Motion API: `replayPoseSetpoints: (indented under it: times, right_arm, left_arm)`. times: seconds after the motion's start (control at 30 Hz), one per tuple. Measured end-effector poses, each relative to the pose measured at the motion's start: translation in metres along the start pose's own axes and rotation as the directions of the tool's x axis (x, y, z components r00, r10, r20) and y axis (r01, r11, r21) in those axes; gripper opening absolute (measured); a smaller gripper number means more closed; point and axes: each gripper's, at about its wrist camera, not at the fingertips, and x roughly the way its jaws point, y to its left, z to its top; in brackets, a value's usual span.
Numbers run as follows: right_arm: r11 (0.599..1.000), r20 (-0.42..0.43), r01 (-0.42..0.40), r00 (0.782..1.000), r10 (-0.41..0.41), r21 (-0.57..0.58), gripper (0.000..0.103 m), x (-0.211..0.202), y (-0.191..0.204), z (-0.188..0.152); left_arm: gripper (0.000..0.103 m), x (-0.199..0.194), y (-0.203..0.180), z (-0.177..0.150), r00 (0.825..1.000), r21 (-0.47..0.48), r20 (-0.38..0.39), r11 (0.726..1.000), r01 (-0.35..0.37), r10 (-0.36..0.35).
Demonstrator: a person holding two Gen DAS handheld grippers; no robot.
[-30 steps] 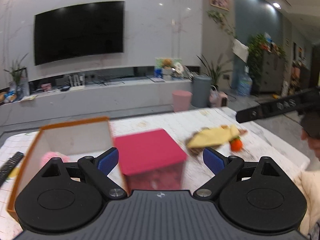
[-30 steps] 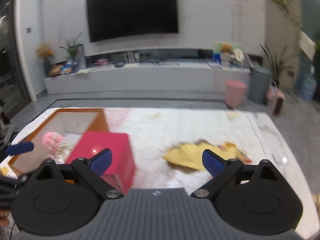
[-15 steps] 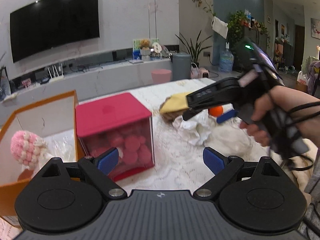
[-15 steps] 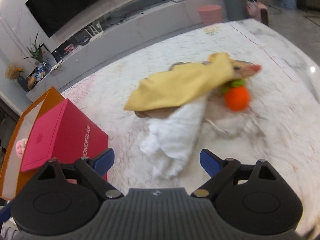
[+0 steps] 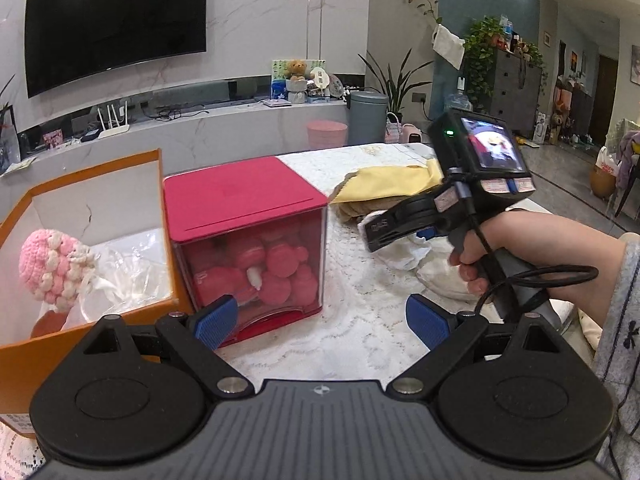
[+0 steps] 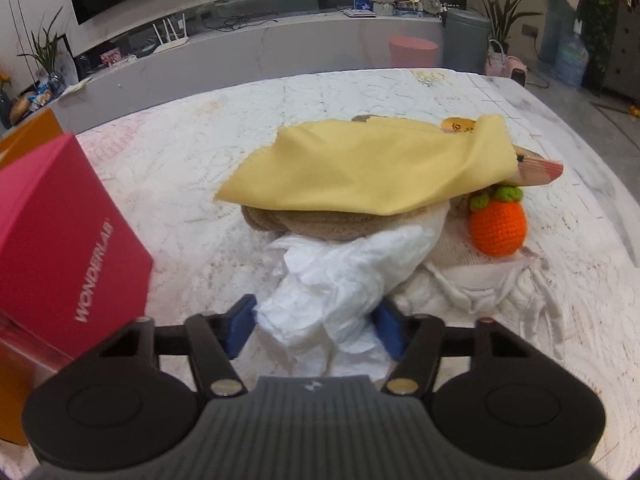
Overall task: Organize soft objects
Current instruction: 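Reach down and grasp the white crumpled cloth with the right tool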
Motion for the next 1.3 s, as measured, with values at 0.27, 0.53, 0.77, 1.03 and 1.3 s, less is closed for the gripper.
replayPoseSetpoints:
  times: [0.27,0.53,0.77,1.03,1.3]
  right_arm:
    - [0.998,0.008,-0.049,0.999,0.049,0.029,0.016,-0.031,-0.007,0.002]
    - [0.970,-0.172,-0.212,0.967,0.191,-0.116,0.014,-0.070,0.023,-0.026]
    - [0.956,-0.275,-0.227,0.946,0.171,-0.187,0.038,-0.051,0.037,-0.035]
    - [0.985,-0.215,-0.157,0.967,0.138,-0.072,0.081,-0.052,0.004,-0.023]
    - [0.996,0.011,-0.032,0.999,0.032,0.082,0.089,-0.024,-0.005,0.007]
  left_arm:
    - [0.103,-0.005,0.011,0.006,1.000,-0.021,0.021,1.000,0.009,-0.009]
    - [0.103,-0.005,0.019,0.010,1.000,-0.047,0.025,0.999,0.011,-0.009]
    - [0.103,-0.009,0.021,0.009,0.999,-0.034,0.026,0.999,0.031,-0.030]
    - [0.103,-0.006,0.025,0.012,0.997,-0.060,0.004,0.996,0.072,-0.072]
    - [0.103,-0.002,0.020,0.008,0.998,-0.043,-0.008,0.997,0.057,-0.057]
